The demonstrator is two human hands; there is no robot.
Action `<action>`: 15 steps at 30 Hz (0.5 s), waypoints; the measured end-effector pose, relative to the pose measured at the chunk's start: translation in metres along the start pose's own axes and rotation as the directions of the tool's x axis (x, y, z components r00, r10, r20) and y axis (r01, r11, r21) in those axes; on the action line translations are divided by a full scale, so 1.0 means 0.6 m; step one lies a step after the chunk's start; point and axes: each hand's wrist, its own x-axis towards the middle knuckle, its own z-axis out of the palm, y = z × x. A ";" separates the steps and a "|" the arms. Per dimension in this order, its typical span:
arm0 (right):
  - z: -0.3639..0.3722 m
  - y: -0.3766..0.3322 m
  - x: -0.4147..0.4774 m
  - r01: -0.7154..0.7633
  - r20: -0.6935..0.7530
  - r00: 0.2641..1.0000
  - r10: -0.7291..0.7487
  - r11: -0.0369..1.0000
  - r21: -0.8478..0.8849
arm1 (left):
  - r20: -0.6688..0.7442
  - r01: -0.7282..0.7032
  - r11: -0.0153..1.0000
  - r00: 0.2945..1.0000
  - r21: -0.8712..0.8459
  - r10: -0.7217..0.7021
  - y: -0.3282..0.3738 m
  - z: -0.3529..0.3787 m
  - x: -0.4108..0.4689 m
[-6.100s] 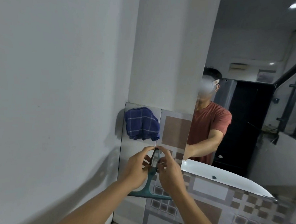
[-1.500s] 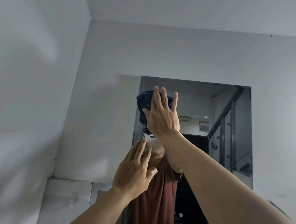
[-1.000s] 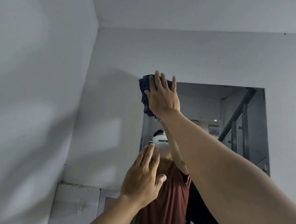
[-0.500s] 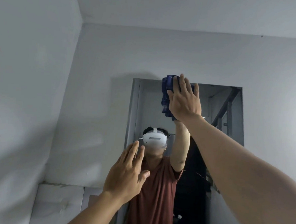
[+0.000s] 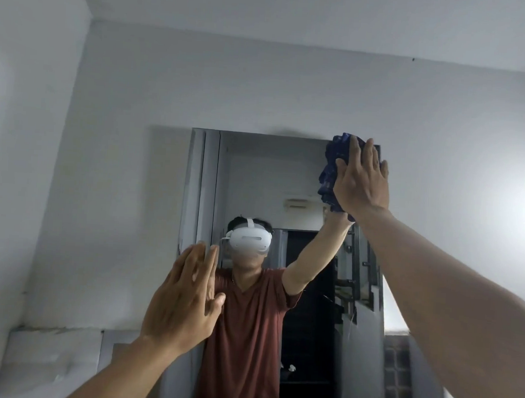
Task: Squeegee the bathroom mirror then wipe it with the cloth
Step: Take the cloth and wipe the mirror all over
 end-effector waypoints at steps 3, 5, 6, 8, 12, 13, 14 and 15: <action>0.006 0.017 -0.042 0.001 -0.016 1.000 -0.001 1.000 -0.002 | -0.007 0.036 0.999 0.999 -0.007 -0.036 0.009 -0.002 0.001; 0.015 0.025 -0.074 0.025 -0.031 0.999 -0.027 0.997 -0.075 | -0.016 0.033 0.999 0.999 0.021 -0.033 0.010 -0.002 0.002; 0.017 0.027 -0.089 0.026 -0.031 0.999 -0.029 0.995 -0.098 | -0.019 0.033 0.999 0.999 0.026 -0.033 0.010 -0.001 0.003; 0.022 0.022 -0.117 0.023 -0.019 1.000 -0.025 0.996 -0.091 | -0.024 0.041 0.999 0.999 0.031 -0.040 0.008 0.000 0.005; 0.036 -0.016 -0.160 0.096 -0.007 0.995 -0.097 0.995 -0.033 | -0.023 0.040 0.999 0.999 0.034 -0.039 0.007 0.001 0.005; 0.039 -0.031 -0.163 0.111 -0.011 0.994 -0.111 0.994 -0.013 | -0.024 0.038 0.999 0.999 0.030 -0.037 0.008 0.000 0.005; 0.041 -0.047 -0.163 0.120 -0.014 0.993 -0.120 0.993 0.004 | -0.023 0.034 0.999 0.999 0.028 -0.033 0.007 0.000 0.004; 0.042 -0.064 -0.158 0.126 -0.012 0.992 -0.126 0.992 0.016 | -0.020 0.030 0.999 0.999 0.026 -0.030 0.007 0.000 0.004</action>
